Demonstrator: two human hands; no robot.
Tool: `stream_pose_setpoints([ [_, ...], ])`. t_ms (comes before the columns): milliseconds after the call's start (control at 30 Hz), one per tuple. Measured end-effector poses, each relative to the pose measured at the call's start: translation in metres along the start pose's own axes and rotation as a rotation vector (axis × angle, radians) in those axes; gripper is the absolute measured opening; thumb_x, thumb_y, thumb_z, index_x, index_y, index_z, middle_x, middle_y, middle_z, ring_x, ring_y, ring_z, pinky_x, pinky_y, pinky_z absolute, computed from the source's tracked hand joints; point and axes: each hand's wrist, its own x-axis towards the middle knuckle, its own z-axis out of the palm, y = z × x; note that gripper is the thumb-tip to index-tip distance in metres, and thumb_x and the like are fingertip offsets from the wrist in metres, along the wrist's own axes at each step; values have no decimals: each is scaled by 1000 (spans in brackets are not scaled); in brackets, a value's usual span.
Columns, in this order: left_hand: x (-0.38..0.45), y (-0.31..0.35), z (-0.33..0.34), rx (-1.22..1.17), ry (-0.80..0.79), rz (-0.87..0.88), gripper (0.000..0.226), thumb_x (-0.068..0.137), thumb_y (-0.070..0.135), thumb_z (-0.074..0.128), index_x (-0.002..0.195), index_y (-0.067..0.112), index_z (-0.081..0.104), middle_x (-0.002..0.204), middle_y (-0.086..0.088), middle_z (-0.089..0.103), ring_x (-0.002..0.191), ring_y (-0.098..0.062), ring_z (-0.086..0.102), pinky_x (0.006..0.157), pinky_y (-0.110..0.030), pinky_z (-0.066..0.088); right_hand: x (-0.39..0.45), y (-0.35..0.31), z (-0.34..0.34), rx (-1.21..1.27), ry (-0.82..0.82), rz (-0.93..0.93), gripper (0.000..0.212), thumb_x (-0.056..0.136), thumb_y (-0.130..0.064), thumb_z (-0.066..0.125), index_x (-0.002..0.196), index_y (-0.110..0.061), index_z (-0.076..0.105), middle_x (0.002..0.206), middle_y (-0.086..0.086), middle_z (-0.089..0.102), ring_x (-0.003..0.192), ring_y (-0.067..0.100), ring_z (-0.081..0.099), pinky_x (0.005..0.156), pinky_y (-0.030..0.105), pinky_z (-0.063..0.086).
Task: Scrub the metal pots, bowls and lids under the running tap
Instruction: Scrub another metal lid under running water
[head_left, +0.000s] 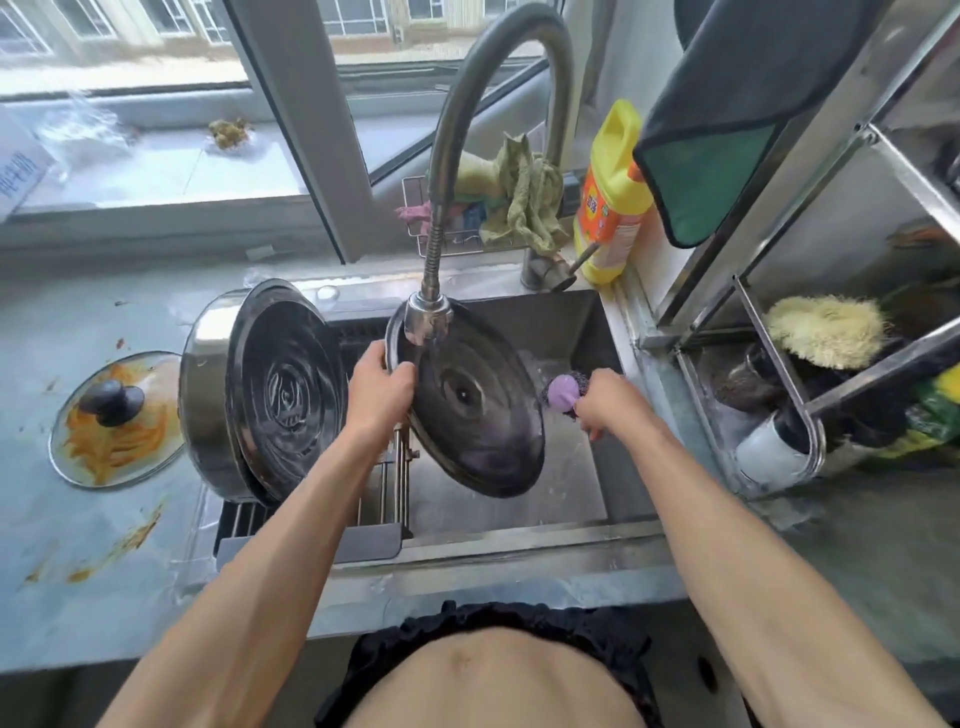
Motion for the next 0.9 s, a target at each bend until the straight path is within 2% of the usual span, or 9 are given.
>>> stream_pose_setpoints([
  [100,7,5,2,62,-30,-9,18,80,16,55,90,23,69,87,2,72,86,-22,68,81,-41,55,16,-21,-17,-50,-12,-11,32,78,-17,74,104,-6,57,94,14,72,81,28,71,71,35,59],
  [167,8,2,4,31,-2,-35,15,80,16,55,83,18,70,79,1,71,78,-21,64,76,-38,53,30,-34,-27,42,-1,-24,53,77,-16,73,123,-4,50,94,15,72,69,27,72,64,37,60],
  [233,7,-2,8,-21,40,-65,15,79,17,54,82,10,68,74,-1,67,73,-21,59,71,-37,49,41,-47,-39,196,-12,-27,78,81,-14,70,145,-6,26,94,17,73,52,23,68,51,34,57],
  [367,3,-3,14,-97,66,-112,11,87,8,57,80,8,65,69,3,59,65,-12,50,62,-30,42,58,-65,-63,373,13,-102,87,88,-17,68,152,-9,10,78,17,72,32,15,56,33,21,38],
  [467,5,2,19,-96,63,-124,21,88,4,57,70,16,59,62,8,55,60,-9,46,54,-24,37,71,-74,-68,390,34,-98,82,85,-15,69,150,-6,20,73,15,70,29,13,54,30,18,36],
  [533,6,4,22,-118,57,-157,23,87,4,57,69,17,58,61,8,55,59,-9,47,51,-21,37,70,-80,-71,372,37,-81,76,79,-14,73,143,2,35,64,12,71,33,15,58,33,21,41],
  [633,5,3,26,-153,36,-207,17,87,6,56,75,17,63,67,4,61,66,-14,55,59,-27,44,71,-91,-82,334,9,-87,32,69,-9,71,97,6,68,57,13,69,47,21,67,45,27,49],
  [800,0,7,28,-176,26,-248,19,91,0,52,78,13,58,64,1,53,52,-11,48,36,-17,35,75,-98,-93,274,-6,-129,5,83,-8,62,85,-4,65,36,-3,56,39,16,59,37,18,42],
  [900,-7,10,27,-187,5,-283,20,91,-4,49,82,12,58,64,1,53,39,0,49,34,-17,36,66,-89,-89,225,-21,-167,11,83,-13,65,82,-2,67,58,8,69,37,16,57,34,18,36],
])
